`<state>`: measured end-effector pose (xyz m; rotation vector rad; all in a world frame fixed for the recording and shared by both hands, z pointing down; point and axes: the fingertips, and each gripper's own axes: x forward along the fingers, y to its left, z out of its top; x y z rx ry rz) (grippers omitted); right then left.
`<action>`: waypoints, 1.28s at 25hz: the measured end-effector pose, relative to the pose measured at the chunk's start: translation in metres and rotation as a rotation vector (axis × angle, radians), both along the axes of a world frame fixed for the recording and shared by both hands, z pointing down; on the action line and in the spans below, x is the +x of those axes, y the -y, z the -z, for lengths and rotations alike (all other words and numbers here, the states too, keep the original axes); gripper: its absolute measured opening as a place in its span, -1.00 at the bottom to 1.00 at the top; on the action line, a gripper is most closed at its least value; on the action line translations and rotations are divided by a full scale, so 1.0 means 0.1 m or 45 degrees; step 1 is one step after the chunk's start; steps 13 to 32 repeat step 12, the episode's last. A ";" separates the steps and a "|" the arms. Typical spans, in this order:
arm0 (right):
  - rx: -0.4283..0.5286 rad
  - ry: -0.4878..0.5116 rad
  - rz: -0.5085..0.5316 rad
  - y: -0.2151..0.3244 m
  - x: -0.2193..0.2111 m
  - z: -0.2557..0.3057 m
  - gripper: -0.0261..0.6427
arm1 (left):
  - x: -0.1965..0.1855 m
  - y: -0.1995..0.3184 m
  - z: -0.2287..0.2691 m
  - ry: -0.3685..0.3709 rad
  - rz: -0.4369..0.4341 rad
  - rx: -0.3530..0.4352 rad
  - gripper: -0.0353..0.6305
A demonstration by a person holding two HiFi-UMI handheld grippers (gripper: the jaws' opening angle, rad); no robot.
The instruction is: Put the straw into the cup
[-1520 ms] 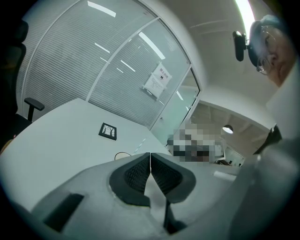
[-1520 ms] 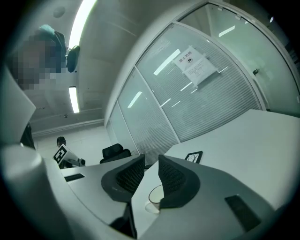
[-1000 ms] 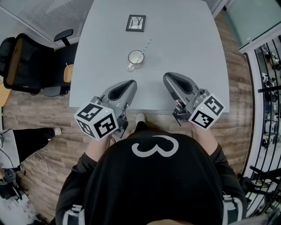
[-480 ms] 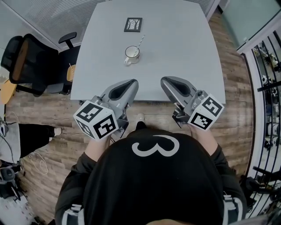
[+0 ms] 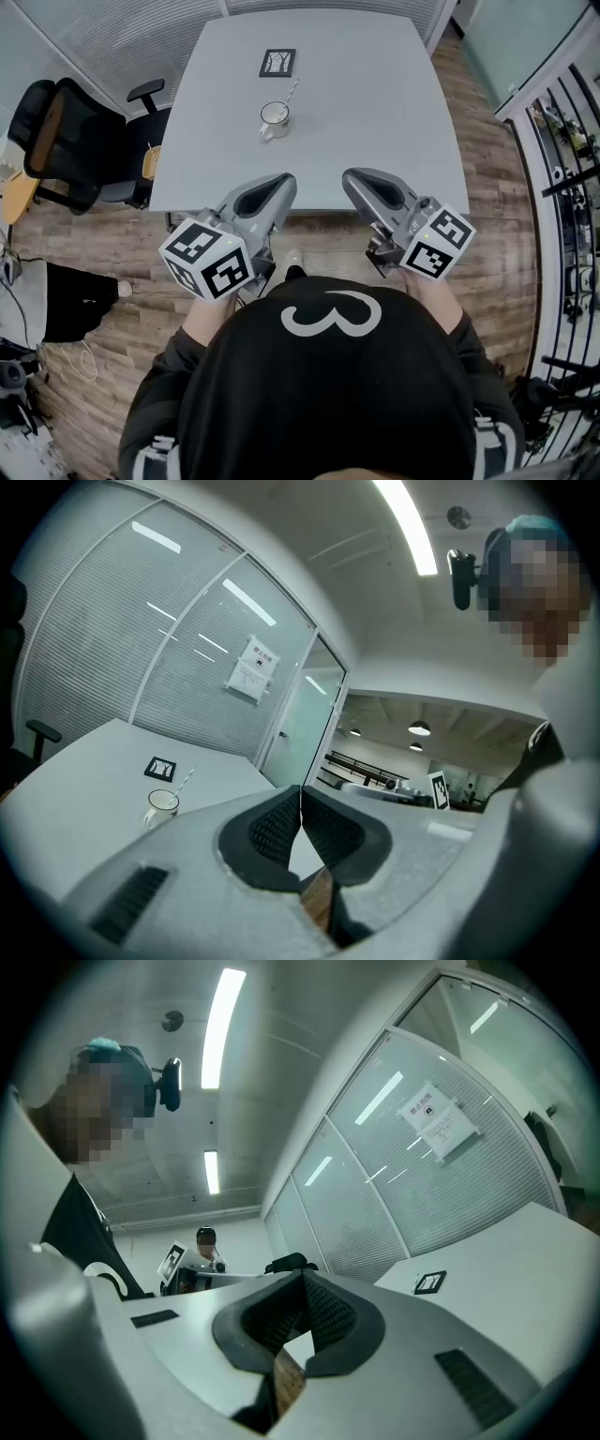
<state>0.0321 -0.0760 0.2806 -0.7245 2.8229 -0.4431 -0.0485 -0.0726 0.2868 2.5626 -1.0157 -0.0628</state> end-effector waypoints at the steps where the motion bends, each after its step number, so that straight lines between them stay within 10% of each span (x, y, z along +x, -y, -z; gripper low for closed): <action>1: 0.006 0.001 -0.003 -0.03 0.02 0.02 -0.88 | 0.02 -0.03 0.02 -0.001 -0.003 0.008 -0.84; 32: 0.026 0.011 0.018 -0.43 0.15 0.10 -0.88 | 0.16 -0.42 0.12 0.003 -0.004 0.050 -0.84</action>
